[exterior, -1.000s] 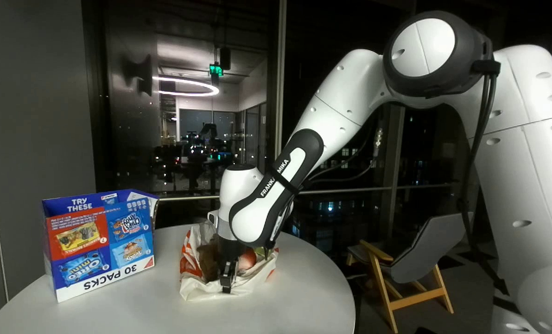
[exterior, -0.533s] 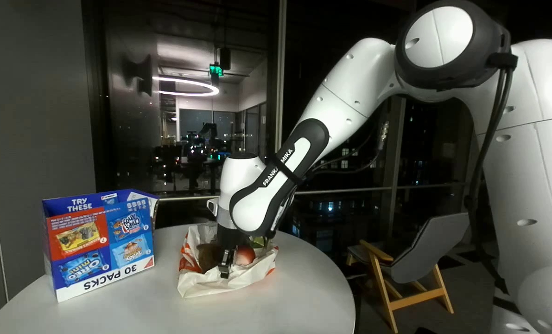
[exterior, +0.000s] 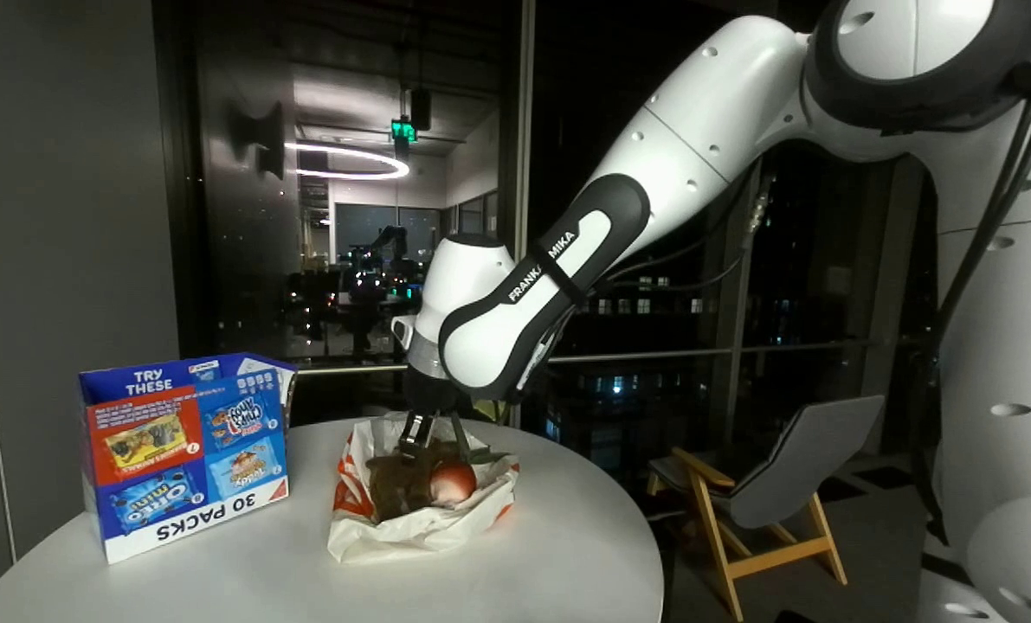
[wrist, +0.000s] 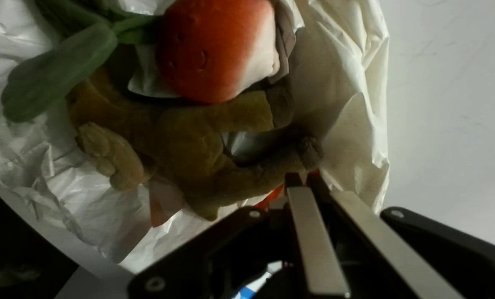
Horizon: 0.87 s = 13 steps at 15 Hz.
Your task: Put the eraser, moose and radish in the plastic bag then pull up the plastic.
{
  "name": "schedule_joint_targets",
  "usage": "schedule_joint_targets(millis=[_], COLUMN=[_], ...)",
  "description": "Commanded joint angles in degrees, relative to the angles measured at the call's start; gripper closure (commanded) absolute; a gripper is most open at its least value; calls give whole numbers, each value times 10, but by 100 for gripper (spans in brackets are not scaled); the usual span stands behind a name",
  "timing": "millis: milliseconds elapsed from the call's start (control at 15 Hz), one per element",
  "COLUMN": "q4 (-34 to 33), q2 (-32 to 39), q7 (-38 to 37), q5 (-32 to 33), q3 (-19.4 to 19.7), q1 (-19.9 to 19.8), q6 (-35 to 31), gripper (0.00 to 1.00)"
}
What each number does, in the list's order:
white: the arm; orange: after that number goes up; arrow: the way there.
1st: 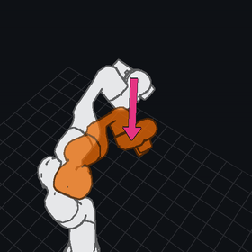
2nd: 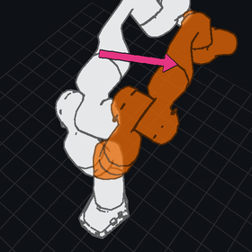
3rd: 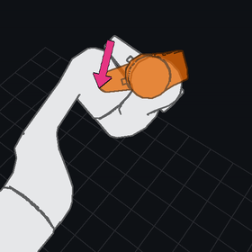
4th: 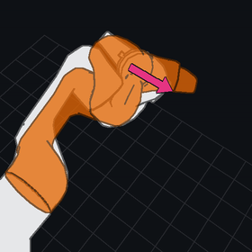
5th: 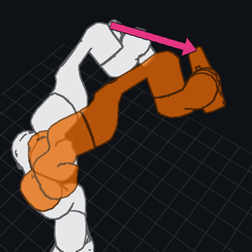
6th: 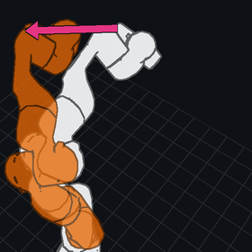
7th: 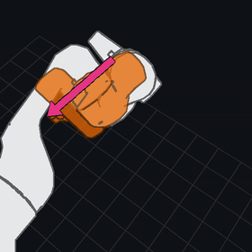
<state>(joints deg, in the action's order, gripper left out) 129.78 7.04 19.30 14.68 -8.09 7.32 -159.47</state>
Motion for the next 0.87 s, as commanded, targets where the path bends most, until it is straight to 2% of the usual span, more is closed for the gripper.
schedule_joint_targets(millis=[0, 67, 200, 400, 533, 600, 733, 800], q4=[17, 19, 20, 23, 19, 8, 9, 10], q2=[-25, -30, -46, -71, -82, -52, -64, -66], q7=[5, -3, -33, -81, -95, -70, -81, -83], q5=[-19, -18, -3, 17, 2, 1, 1, 1], q3=[-4, -3, 4, 12, 12, 10, 11, 11], q1=[-3, -2, 1, 1, -1, -1, -1, -1], q6=[4, 9, 32, 56, 81, 63, 76, 77], gripper=[63, 63, 51, 29, 14, 30, 15, 13])
